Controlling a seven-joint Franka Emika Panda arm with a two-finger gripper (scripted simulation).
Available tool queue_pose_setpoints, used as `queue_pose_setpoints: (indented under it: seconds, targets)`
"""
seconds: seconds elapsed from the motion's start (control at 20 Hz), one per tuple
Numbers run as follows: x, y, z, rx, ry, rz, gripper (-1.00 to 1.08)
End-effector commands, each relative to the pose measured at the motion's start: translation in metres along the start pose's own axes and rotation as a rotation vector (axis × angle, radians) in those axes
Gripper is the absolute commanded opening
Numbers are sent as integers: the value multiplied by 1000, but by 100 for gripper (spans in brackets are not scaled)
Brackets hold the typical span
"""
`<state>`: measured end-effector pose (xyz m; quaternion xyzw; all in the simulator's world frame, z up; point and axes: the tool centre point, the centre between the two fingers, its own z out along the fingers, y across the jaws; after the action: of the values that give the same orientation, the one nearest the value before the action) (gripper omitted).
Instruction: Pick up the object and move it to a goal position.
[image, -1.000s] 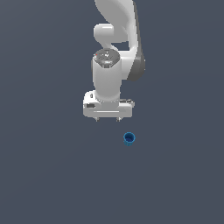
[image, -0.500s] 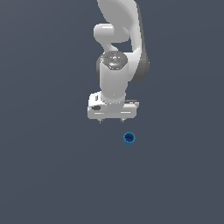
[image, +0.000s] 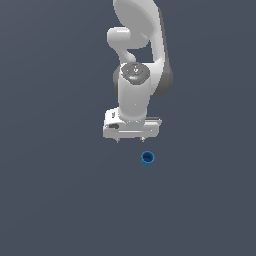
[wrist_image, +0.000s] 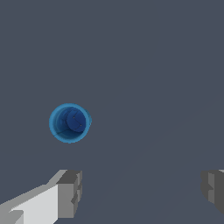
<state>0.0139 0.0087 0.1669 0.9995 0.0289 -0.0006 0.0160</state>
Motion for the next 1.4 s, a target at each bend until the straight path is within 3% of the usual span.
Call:
queue_pose_setpoints:
  seconds: [0.0,0.65,1.35]
  targets:
    - [4,-9,8,3,0,1,100]
    - [28,-76,68,29,2,25,100]
    - [29,-84,99,32,1,26,100]
